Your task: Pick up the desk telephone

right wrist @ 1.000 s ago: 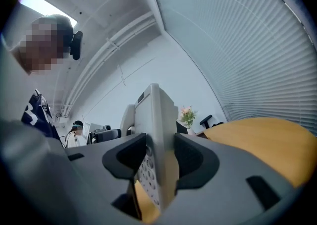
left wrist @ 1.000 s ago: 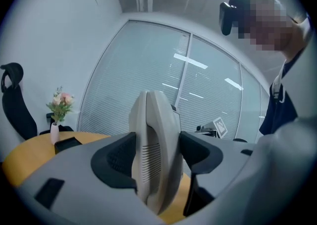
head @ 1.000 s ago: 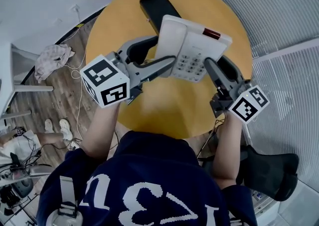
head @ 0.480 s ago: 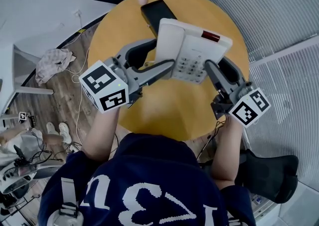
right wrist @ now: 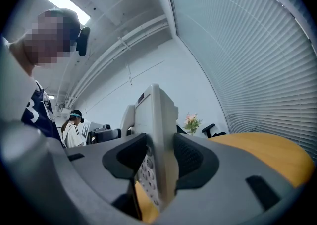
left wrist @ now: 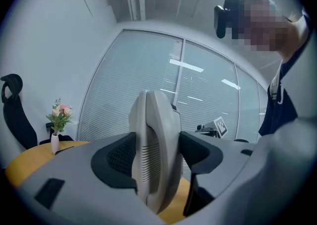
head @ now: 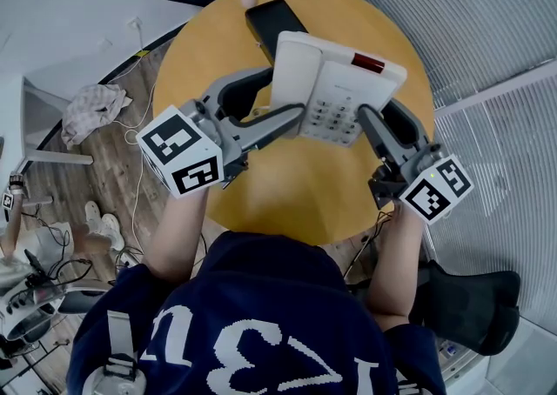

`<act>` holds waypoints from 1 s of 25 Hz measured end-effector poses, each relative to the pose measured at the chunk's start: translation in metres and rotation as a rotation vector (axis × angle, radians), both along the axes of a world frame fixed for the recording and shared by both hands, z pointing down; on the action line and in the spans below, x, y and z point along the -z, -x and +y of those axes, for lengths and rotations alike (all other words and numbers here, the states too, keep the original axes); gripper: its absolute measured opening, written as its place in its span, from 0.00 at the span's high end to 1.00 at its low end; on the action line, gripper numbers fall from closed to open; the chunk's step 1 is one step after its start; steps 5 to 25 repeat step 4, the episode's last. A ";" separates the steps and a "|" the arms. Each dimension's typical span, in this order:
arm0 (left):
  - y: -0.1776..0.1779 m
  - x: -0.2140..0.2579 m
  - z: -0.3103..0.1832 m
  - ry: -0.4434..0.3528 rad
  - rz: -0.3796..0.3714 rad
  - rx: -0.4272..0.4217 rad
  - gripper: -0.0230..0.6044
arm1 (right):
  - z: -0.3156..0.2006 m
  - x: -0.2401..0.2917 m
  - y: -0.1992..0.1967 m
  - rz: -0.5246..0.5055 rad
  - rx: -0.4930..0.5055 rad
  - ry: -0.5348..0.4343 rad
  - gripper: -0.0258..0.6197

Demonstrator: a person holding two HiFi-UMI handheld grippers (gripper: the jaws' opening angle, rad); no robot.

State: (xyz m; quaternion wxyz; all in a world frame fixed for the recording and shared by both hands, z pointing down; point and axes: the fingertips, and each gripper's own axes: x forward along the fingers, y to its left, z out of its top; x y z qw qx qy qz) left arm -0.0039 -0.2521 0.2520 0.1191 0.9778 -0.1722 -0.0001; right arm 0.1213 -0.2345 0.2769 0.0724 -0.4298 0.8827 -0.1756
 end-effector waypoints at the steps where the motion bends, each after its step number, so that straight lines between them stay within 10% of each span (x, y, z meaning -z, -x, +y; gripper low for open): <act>1: 0.000 0.000 0.000 0.000 0.000 0.000 0.50 | 0.000 0.000 0.000 -0.001 -0.001 0.000 0.66; 25: -0.002 0.000 0.002 0.000 -0.003 0.002 0.50 | 0.002 0.000 -0.002 -0.005 -0.005 -0.001 0.66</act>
